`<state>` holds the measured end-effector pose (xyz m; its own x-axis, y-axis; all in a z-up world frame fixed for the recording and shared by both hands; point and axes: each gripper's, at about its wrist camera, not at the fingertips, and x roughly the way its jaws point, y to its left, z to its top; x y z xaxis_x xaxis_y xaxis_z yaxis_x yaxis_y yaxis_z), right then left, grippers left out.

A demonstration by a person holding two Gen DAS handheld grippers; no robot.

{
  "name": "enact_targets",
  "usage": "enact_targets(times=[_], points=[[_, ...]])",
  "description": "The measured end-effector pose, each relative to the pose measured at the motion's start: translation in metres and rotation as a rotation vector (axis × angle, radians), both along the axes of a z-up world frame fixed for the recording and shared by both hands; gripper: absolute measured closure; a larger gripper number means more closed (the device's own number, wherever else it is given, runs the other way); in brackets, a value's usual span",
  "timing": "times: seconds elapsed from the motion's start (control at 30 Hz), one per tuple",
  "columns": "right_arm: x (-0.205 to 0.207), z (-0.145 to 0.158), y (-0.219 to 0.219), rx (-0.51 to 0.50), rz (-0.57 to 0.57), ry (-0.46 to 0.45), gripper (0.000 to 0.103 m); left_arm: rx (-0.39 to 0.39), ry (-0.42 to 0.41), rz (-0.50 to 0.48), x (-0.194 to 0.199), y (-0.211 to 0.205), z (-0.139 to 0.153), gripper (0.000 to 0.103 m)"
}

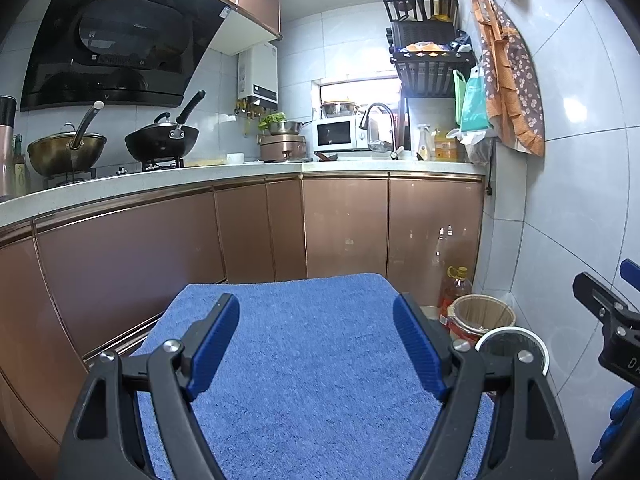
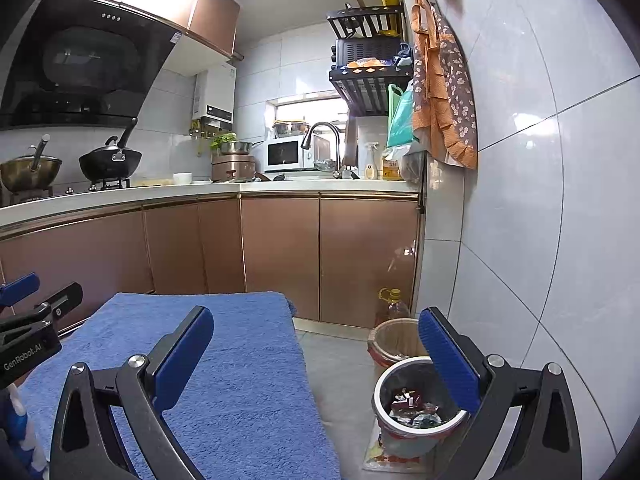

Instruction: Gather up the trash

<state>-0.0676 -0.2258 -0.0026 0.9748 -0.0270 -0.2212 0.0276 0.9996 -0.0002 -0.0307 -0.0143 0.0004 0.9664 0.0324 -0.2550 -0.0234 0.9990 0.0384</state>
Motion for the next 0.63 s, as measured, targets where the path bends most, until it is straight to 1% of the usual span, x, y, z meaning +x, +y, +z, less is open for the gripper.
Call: enact_targets(times=[0.63], points=[[0.0015, -0.0009, -0.0019, -0.002, 0.003, 0.005, 0.000, -0.008, 0.019, -0.020, 0.0020, -0.0013, -0.0015, 0.025]])
